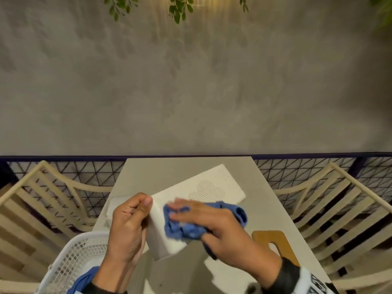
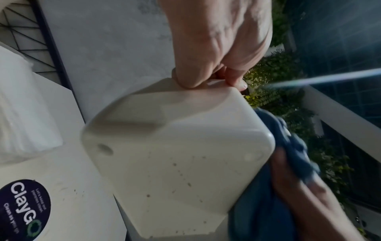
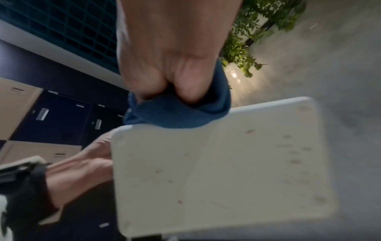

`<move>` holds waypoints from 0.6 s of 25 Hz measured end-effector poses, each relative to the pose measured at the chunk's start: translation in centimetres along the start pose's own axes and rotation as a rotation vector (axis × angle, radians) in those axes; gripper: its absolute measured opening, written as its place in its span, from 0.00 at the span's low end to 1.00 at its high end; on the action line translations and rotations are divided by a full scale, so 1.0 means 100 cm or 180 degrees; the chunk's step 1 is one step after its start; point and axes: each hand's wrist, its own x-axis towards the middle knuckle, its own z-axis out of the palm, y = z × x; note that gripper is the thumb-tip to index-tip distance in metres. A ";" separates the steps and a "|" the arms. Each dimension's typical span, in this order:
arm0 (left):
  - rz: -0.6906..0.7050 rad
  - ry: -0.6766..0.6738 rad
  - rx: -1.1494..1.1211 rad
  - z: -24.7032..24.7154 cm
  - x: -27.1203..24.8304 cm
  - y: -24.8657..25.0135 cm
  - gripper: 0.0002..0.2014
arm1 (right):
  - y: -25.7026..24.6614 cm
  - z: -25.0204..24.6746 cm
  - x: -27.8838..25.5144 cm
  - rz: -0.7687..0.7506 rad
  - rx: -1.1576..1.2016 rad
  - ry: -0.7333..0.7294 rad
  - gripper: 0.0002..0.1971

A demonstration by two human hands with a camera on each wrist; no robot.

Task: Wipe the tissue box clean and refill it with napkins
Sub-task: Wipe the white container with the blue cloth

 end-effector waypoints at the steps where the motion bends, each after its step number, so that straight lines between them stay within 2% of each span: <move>1: 0.0006 0.0003 0.0020 -0.003 -0.002 0.001 0.27 | 0.004 -0.010 -0.009 -0.0003 0.0027 -0.0127 0.28; 2: 0.0015 -0.0022 0.0083 -0.004 -0.005 0.001 0.27 | 0.014 -0.023 -0.010 0.0189 0.0031 0.0034 0.27; 4: 0.0069 -0.0208 0.0297 0.001 -0.010 0.002 0.27 | 0.030 -0.041 -0.001 0.0652 -0.0135 0.0836 0.25; 5: 0.0137 -0.0295 0.0418 0.005 -0.012 0.001 0.27 | 0.029 -0.040 0.007 0.0736 -0.0143 0.1061 0.25; 6: 0.0198 -0.0294 0.0502 0.008 -0.013 0.001 0.26 | 0.023 -0.031 0.014 0.0701 -0.0045 0.1081 0.25; 9: 0.0229 -0.0170 0.0520 0.010 -0.013 0.000 0.26 | 0.008 -0.005 0.014 0.0256 -0.0121 0.0465 0.25; 10: 0.0223 -0.0181 0.0535 0.009 -0.014 0.001 0.27 | 0.012 -0.011 0.014 0.0276 -0.0296 0.0334 0.26; 13: 0.0318 -0.0289 0.0665 0.007 -0.017 0.008 0.30 | 0.030 -0.039 0.028 0.0649 -0.0870 0.0333 0.24; 15: 0.0377 -0.0303 0.0688 0.004 -0.016 0.013 0.33 | 0.032 -0.048 0.039 0.0733 -0.1137 0.0089 0.22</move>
